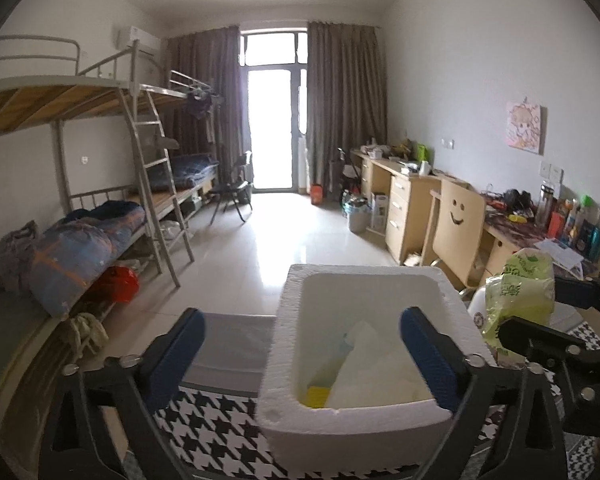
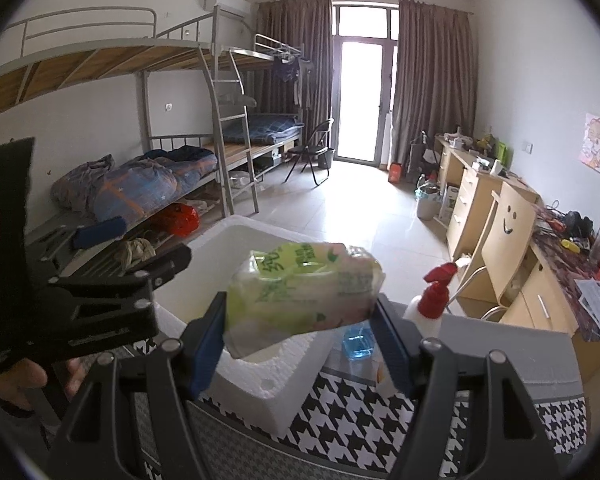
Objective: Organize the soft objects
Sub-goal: 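Open the left tool over the white foam box to drop the tissue pack, then open the right tool over the white foam box to drop the wipes pack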
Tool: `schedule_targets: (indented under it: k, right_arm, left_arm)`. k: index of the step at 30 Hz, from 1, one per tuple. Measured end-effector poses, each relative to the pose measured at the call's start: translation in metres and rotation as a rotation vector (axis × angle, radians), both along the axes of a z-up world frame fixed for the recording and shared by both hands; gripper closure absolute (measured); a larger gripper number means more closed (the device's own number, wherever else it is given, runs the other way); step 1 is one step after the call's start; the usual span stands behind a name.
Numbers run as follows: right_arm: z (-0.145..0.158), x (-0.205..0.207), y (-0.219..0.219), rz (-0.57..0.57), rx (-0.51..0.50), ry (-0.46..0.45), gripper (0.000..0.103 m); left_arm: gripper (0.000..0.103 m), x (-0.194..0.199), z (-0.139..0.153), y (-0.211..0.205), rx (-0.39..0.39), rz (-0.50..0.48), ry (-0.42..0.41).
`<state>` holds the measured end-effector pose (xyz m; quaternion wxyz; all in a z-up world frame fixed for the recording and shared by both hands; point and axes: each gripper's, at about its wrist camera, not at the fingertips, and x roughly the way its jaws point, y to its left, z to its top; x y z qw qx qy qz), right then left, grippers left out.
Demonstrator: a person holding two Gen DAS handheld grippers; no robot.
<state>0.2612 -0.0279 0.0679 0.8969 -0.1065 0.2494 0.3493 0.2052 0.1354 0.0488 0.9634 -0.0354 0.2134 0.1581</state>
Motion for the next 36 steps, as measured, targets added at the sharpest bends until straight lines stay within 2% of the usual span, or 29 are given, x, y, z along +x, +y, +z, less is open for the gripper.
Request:
schedule_targets:
  k: [10,15,22,25,36]
  right_arm:
    - [-0.004,0.009,0.023,0.041,-0.013,0.026,0.029]
    - [-0.009,0.014,0.033,0.054,-0.022,0.050,0.029]
    - [-0.014,0.026,0.045,0.052,-0.043,0.067,0.029]
    - [-0.016,0.027,0.050,0.058,-0.049,0.073,0.029]
    - [-0.021,0.028,0.055,0.068,-0.063,0.104,0.021]
  left_arm:
    - [0.001,-0.011,-0.005,0.012,-0.017,0.047,0.034]
    - [0.001,-0.021,-0.006,0.024,-0.070,0.064,-0.005]
    - [0.001,-0.026,-0.011,0.035,-0.019,0.175,0.026]
    - [0.001,-0.027,-0.013,0.035,0.009,0.192,0.035]
    - [0.001,-0.033,-0.015,0.041,0.013,0.195,0.037]
